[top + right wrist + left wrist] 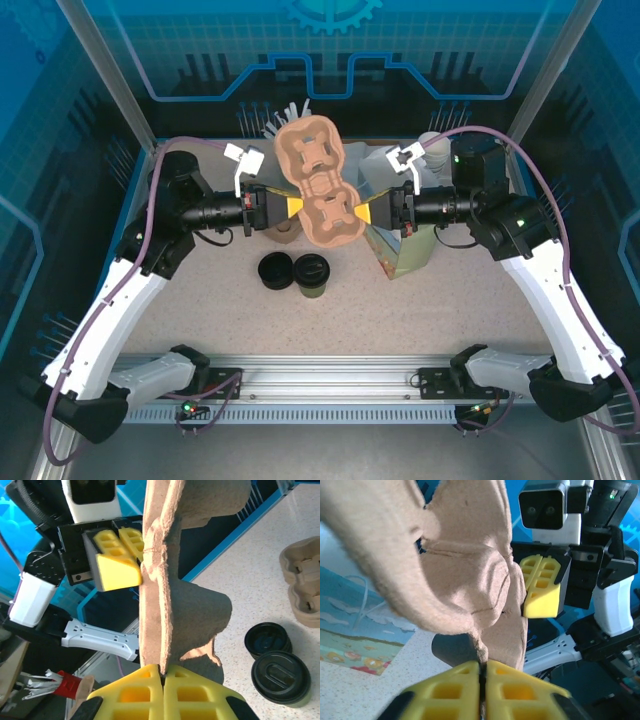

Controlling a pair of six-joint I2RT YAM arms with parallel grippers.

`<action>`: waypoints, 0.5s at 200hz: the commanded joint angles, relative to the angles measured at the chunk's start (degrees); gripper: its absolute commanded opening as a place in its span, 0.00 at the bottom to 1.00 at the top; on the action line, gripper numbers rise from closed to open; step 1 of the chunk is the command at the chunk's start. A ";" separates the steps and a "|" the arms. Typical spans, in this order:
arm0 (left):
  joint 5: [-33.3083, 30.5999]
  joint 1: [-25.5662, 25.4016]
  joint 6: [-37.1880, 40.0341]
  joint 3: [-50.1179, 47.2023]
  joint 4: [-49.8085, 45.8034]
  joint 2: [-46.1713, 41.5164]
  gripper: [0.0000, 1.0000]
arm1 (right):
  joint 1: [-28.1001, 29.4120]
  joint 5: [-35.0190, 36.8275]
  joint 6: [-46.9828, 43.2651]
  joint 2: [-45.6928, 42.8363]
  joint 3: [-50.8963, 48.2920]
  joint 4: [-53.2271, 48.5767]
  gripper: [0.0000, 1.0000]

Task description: Pack the takeout coffee

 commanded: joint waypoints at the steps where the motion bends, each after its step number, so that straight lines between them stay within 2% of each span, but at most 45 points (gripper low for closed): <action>1: 0.30 -0.53 2.68 0.88 -2.05 -0.45 0.27 | 0.63 3.78 -0.63 -0.79 1.69 -1.48 0.00; 14: -1.82 -0.54 4.57 1.69 -4.29 -0.96 0.42 | 0.54 6.11 -0.46 -1.19 2.08 -2.82 0.00; 33: -6.20 -0.55 7.82 3.28 -8.39 -1.68 0.51 | 0.16 8.46 -0.44 -1.63 2.68 -5.34 0.00; 78: -13.93 -0.97 14.57 7.03 -13.87 -2.09 0.52 | -0.50 12.19 -0.52 -1.22 4.37 -13.94 0.00; 100: -17.73 -3.63 20.21 9.61 -16.43 -1.27 0.51 | -0.59 12.77 -0.45 -0.78 4.93 -17.64 0.00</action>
